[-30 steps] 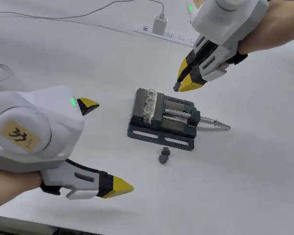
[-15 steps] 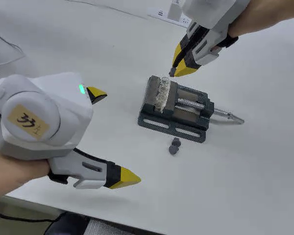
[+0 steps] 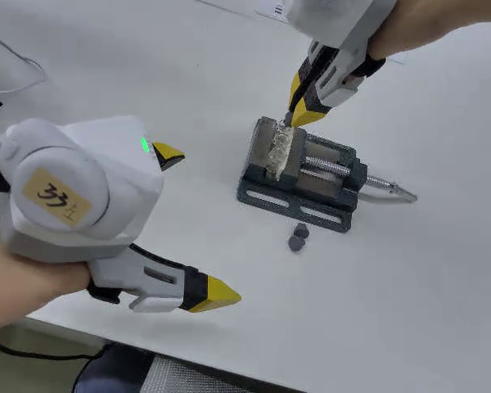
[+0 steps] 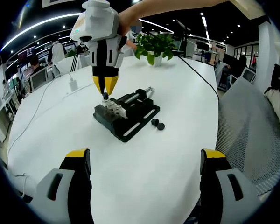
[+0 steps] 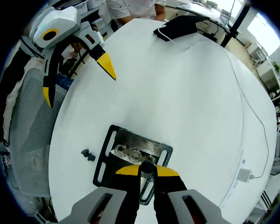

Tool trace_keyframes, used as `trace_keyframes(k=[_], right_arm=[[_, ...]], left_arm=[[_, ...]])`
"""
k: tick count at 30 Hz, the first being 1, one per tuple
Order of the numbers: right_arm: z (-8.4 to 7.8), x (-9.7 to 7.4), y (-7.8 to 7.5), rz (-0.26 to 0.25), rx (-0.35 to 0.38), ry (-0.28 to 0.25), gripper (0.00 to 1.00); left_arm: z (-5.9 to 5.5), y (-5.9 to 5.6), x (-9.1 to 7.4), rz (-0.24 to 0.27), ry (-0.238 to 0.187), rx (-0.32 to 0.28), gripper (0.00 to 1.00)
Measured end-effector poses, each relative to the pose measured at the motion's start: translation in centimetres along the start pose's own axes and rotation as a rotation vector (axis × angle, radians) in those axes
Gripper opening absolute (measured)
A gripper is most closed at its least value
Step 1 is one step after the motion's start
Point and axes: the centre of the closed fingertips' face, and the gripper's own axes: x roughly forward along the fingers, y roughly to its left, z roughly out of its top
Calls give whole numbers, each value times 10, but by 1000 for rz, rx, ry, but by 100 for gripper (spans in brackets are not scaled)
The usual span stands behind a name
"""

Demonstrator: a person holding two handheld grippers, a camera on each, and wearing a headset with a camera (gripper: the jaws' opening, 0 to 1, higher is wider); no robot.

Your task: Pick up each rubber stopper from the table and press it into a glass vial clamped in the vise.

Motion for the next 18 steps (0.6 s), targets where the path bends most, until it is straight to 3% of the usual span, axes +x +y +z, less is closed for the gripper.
trace_keyframes(k=[8, 18], right_arm=[[1, 3, -3, -2, -5, 3, 5], [1, 8, -4, 6, -9, 64, 5]], left_arm=[[-5, -1, 1, -2, 11, -10, 97], [-8, -2, 2, -9, 19, -20, 97]])
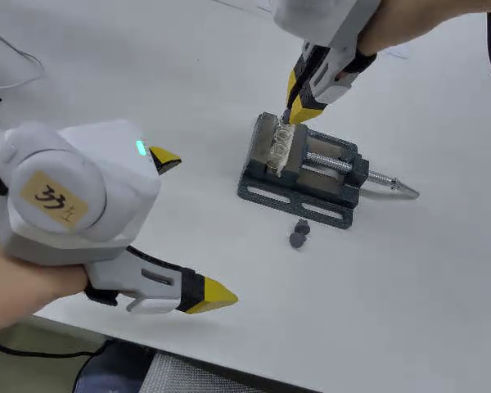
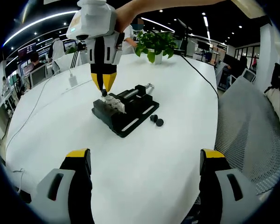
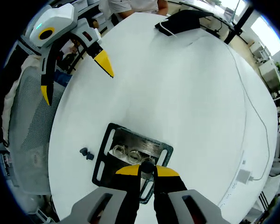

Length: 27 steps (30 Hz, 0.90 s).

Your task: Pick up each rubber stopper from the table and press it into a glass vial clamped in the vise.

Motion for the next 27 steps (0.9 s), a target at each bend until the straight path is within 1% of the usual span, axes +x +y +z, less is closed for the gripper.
trace_keyframes(k=[2, 4, 6, 10, 11, 13, 16, 17, 18, 19, 20, 21, 23, 25, 26, 27], right_arm=[[0, 0, 0, 2, 11, 13, 5], [1, 3, -4, 4, 30, 21, 5], [0, 2, -4, 7, 46, 25, 5], [-1, 2, -3, 15, 100, 32, 4], [-1, 2, -2, 17, 122, 37, 4], [0, 3, -4, 21, 138, 46, 4], [0, 3, -4, 29, 195, 70, 4], [0, 4, -4, 28, 190, 69, 4], [0, 4, -3, 29, 202, 71, 4], [-1, 3, -2, 30, 234, 74, 4], [-1, 3, -2, 30, 232, 74, 4], [-1, 3, -1, 30, 266, 77, 4], [-1, 3, -1, 30, 285, 82, 4], [-1, 3, -1, 32, 324, 88, 4], [-1, 3, 0, 32, 375, 92, 4], [-1, 3, 0, 33, 372, 94, 4]], left_arm=[[-1, 0, 0, 1, 2, 0, 97], [-1, -2, 1, -3, 4, 0, 97], [-1, -3, 2, -7, 4, 0, 97], [0, -4, 4, -12, 3, 2, 97], [0, -4, 4, -13, 2, 4, 96], [1, -4, 5, -13, 4, 4, 96], [1, -4, 5, -14, 3, 6, 96], [1, -4, 5, -14, 4, 5, 96], [1, -4, 5, -13, 4, 5, 96], [1, -3, 5, -12, 5, 5, 96], [0, -4, 5, -14, 7, 4, 96], [0, -4, 5, -15, 8, 4, 96], [-1, -5, 6, -16, 10, 6, 96], [-1, -6, 6, -19, 11, 5, 96], [-1, -6, 6, -20, 12, 5, 96], [-1, -6, 7, -20, 13, 5, 96]])
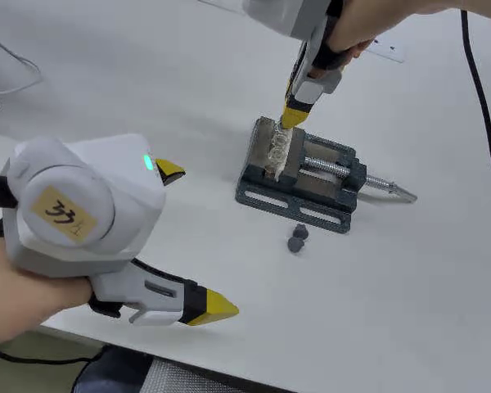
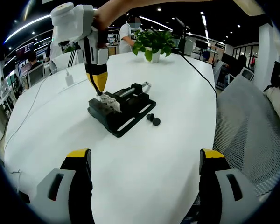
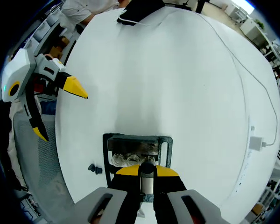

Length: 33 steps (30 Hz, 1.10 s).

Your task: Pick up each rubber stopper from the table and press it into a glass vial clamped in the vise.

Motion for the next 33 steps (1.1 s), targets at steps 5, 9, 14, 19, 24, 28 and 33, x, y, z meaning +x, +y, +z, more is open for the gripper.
trace_keyframes(k=[5, 9, 14, 19, 24, 28, 33], right_arm=[[0, 0, 2, -7, 2, 2, 5], [-1, -1, 4, -13, -52, -6, 6], [-2, -2, 2, -3, -59, -16, 6], [-2, -2, 1, -4, -82, -28, 7], [0, -2, 1, 1, -104, -50, 8], [1, 0, 5, 18, -110, -63, 20], [-3, -1, 3, 2, -127, -73, 22]], left_arm=[[1, 0, -1, 0, -1, 2, 96], [2, 2, -2, 4, -2, 1, 96], [-2, 1, -2, 4, 6, -3, 96], [-3, 0, -3, 2, 10, -5, 95], [-4, 0, -3, 2, 11, -7, 95], [-5, 0, -4, 4, 12, -10, 95], [-5, 1, -5, 7, 10, -15, 95]])
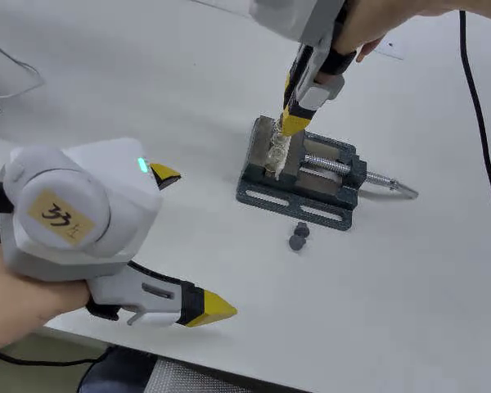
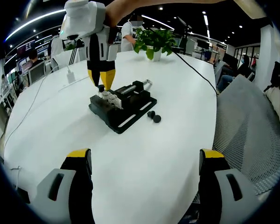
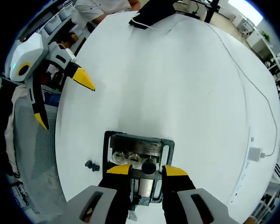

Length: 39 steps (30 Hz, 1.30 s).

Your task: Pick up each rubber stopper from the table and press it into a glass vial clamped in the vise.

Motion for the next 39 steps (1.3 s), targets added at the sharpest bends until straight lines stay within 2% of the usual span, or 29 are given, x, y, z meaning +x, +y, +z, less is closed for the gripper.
trace_keyframes(k=[10, 17, 21, 39], right_arm=[[-4, -16, -3, -3, 19, -49, 17], [0, -19, -1, 28, 39, -95, 9], [1, -18, -3, 22, 36, -99, 4], [4, -8, -2, 37, 27, -97, 0]], left_arm=[[2, 4, -1, 9, -5, 0, 95], [5, 7, -2, 15, -12, -4, 95], [5, 7, -2, 16, -12, -5, 95], [-3, 6, 0, 10, 3, -18, 95]])
